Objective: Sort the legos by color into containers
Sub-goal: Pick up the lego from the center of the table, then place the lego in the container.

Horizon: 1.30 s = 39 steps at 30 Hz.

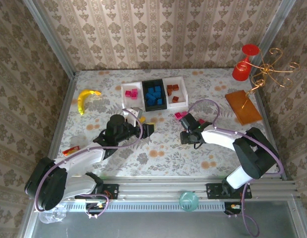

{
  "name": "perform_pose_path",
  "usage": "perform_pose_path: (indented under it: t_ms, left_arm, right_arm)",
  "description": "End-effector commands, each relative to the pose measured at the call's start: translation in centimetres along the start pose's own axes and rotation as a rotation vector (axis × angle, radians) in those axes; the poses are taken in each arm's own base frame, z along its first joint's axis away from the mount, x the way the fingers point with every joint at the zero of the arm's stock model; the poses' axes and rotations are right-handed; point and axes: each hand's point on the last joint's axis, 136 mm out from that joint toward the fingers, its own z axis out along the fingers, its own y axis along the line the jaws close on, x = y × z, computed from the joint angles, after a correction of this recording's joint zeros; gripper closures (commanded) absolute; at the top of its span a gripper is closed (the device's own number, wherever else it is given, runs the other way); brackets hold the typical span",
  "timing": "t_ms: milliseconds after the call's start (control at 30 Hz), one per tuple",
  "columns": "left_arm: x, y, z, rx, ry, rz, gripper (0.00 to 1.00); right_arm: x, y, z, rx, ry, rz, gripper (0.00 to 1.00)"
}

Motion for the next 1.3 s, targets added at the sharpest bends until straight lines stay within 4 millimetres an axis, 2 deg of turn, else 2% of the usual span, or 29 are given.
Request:
perform_pose_path:
  t_ms: [0,267,467,600,700,833,933,1133,1267]
  left_arm:
    - [0.2,0.1,-0.3,-0.013,-0.003,0.035,0.23]
    - [0.3,0.9,-0.4,-0.057,0.004,0.033,0.23]
    - [-0.5,2.7,-1.7,-0.147,-0.035,0.002,0.23]
    - [-1.5,3.4,-2.8,-0.175,-0.09,-0.027,0.23]
    - [-2.1,3.2,-3.1,-0.172,-0.115,-0.029,0.23]
    - [-2.6,2.5,-2.8,-0.135,-0.117,-0.032,0.23]
    - [-2.9,1.8,-2.4,-0.1,-0.099,-0.025,0.23]
    - [-3.2,0.9,-1.7,-0.053,-0.065,-0.024,0.23]
    - [-3.3,0.6,-1.6,-0.044,-0.065,-0.03,0.23]
  right_arm:
    - [-0.8,2.8,0.0,-0.085,-0.021,-0.035,0.5]
    - [-1.1,5.5,-0.8,-0.162,-0.028,-0.093,0.67]
    - [-2.8,8.1,-3.6,-0.293,-0.081,-0.099,0.71]
    - [-7.2,8.0,-6.7,-0.316,-0.216,-0.078,0.72]
    - [-11.2,6.5,-7.3,-0.281,-0.293,-0.023,0.72]
    - [-16.5,4.6,-6.6,-0.245,-0.373,0.06,0.72]
    - [-19.8,3.6,-5.2,-0.197,-0.397,0.094,0.71]
    - [-24.9,2.6,-0.8,-0.123,-0.393,0.111,0.68]
    - [-26.9,2.2,1.6,-0.084,-0.37,0.11,0.64]
